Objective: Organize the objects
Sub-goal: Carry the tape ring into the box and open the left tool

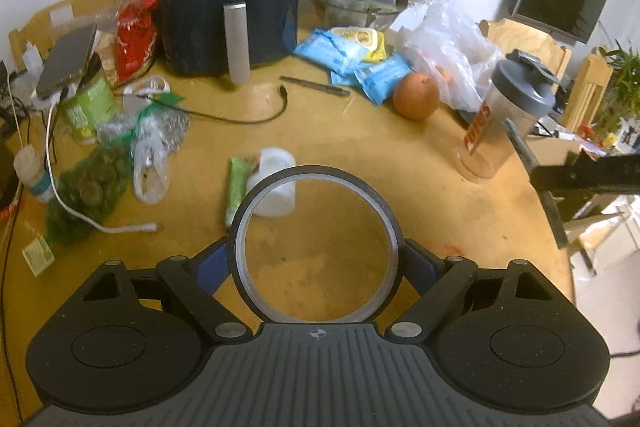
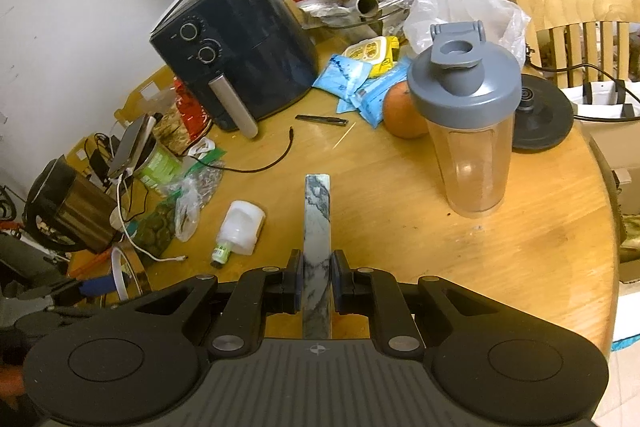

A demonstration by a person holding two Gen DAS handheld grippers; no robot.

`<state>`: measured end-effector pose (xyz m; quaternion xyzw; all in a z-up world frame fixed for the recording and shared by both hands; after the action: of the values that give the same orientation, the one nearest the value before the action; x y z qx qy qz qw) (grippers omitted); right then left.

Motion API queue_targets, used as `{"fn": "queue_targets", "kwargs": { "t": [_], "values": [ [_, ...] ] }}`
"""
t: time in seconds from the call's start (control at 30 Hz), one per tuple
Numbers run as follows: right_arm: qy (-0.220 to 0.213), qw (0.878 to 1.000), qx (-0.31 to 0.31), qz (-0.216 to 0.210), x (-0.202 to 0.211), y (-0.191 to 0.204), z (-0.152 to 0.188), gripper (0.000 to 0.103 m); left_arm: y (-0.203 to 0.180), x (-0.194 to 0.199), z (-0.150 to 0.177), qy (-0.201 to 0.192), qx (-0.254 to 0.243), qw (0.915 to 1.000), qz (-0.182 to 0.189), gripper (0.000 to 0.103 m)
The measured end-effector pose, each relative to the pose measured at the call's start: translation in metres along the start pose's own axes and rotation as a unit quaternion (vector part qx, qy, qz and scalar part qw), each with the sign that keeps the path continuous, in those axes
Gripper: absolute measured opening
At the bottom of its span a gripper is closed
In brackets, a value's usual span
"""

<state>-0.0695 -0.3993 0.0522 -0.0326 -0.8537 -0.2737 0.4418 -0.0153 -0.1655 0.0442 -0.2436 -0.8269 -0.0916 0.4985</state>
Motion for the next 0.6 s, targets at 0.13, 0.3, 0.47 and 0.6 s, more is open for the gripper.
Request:
{"fn": "queue_targets", "kwargs": {
  "t": [0.13,0.3,0.47,0.6],
  "values": [
    [0.004,1.000,0.006,-0.006,0.000,0.003,0.003,0.017,-0.006,0.003,0.014,0.014,0.009,0.9998,0.014,0.088],
    [0.010,1.000,0.012,-0.014,0.000,0.007,0.009,0.017,-0.011,0.003,0.032,0.033,0.020,0.9990,0.024,0.088],
    [0.014,1.000,0.017,-0.021,0.002,0.009,0.013,0.017,-0.019,0.002,0.048,0.056,0.022,0.9975,0.037,0.088],
    [0.018,0.999,0.019,-0.026,0.004,0.008,0.017,0.017,-0.026,-0.001,0.061,0.078,0.020,0.9960,0.039,0.089]
  ]
}}
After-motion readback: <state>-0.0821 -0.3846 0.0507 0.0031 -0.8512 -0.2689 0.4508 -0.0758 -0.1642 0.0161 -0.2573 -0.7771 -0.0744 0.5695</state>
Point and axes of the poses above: each gripper's, at about its wrist camera, not at the fingertips, and x roughly against the way its jaws point, y to its left, z to its underside, the point moved 10 cm from there along -x, roughly the way its jaws point, and after that the axes turned 7 degrees about y, right-handed, at the moved point
